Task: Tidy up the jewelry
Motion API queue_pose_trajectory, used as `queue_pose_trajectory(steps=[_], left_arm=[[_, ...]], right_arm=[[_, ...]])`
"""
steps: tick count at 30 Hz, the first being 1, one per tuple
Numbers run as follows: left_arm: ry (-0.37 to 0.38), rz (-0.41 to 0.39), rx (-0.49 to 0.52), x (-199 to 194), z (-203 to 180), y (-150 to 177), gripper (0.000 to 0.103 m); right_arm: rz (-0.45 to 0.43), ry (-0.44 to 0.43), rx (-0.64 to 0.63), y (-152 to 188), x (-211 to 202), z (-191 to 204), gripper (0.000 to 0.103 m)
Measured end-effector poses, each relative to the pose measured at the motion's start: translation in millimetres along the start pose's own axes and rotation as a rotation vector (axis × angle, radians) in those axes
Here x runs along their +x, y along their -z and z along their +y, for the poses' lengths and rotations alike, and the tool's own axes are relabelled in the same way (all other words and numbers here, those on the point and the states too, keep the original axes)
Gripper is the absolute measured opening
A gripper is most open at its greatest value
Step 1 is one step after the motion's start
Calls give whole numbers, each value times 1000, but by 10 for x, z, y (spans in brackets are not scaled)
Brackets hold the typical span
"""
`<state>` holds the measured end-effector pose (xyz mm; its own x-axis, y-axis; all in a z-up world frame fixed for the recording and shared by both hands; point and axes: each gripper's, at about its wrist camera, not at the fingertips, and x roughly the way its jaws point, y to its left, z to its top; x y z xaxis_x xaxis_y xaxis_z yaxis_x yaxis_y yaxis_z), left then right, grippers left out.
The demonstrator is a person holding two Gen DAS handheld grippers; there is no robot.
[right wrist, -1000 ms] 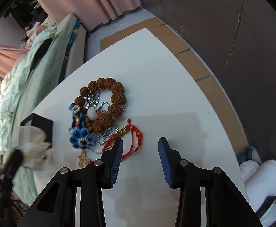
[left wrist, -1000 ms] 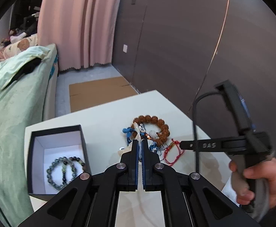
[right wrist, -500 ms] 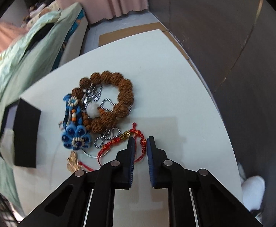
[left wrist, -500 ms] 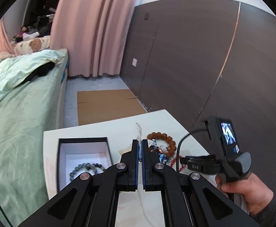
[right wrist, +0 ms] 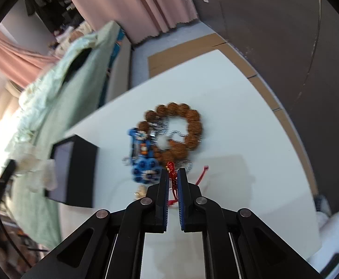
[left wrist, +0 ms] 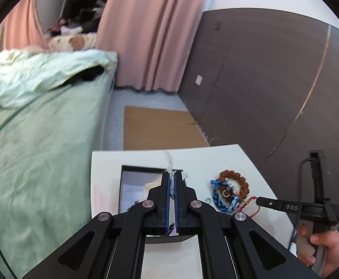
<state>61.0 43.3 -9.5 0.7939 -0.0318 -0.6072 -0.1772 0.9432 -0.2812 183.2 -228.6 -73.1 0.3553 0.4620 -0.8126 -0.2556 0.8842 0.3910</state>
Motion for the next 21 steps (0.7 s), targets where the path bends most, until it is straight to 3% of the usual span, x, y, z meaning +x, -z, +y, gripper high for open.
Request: queue_pose_trajectory(steps=[4, 6, 8, 10, 21], left_arm=[[25, 56, -23, 82, 44, 27, 13], [31, 70, -11, 100, 35, 38, 34], [32, 53, 5, 59, 18, 45, 71], [20, 6, 21, -29, 5, 39, 81], [-14, 14, -20, -92, 227, 21, 82]], right_arm=[[-34, -40, 1, -1, -74, 107, 9], [-54, -60, -5, 6, -108, 191, 9], [-76, -83, -11, -33, -128, 315, 9], [-98, -114, -18, -29, -168, 415, 9], [-157, -297, -56, -8, -211, 916, 9]])
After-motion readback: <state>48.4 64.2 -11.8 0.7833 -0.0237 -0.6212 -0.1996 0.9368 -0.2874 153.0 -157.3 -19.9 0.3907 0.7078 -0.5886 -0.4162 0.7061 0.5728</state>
